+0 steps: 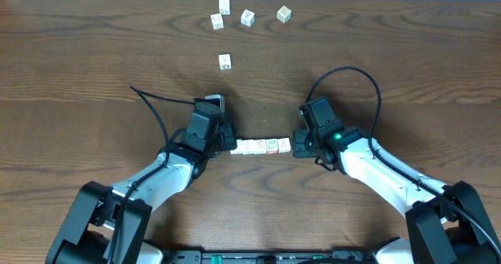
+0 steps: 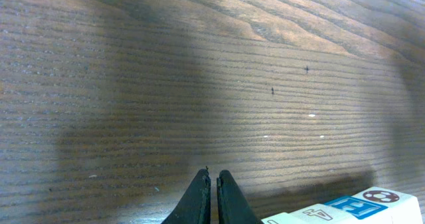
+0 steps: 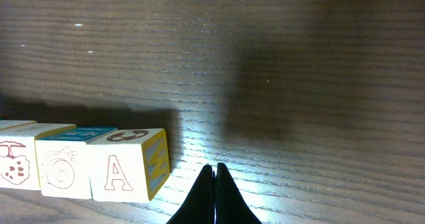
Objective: Lift 5 blocks
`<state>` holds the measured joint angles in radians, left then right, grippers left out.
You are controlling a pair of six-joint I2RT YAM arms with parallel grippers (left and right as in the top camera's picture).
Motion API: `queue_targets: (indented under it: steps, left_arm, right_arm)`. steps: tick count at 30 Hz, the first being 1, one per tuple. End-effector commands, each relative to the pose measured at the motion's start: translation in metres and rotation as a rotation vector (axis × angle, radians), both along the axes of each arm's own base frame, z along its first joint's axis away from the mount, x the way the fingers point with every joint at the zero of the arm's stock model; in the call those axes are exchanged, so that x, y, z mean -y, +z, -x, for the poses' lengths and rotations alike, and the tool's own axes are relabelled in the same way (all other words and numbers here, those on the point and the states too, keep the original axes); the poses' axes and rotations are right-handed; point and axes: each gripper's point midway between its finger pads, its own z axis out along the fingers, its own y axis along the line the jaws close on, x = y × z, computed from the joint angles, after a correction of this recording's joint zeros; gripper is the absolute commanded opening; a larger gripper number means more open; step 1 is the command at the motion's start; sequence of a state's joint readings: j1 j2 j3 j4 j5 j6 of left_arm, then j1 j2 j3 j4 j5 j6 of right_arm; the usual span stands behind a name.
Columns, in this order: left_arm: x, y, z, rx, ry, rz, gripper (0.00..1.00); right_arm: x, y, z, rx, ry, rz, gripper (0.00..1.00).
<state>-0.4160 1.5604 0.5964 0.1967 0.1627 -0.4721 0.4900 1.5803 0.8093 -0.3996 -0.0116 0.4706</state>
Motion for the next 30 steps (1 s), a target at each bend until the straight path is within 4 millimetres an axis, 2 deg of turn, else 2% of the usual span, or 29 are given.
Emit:
queue_targets:
  steps: [1, 30]
  left_arm:
    - [0.003, 0.001, -0.001, -0.011, -0.005, 0.007, 0.07]
    - [0.003, -0.007, 0.010, -0.067, -0.022, 0.004, 0.07]
  right_arm:
    - [0.001, -0.001, -0.001, -0.007, -0.017, -0.003, 0.01]
    - [0.001, -0.001, -0.001, -0.007, -0.017, -0.003, 0.01]
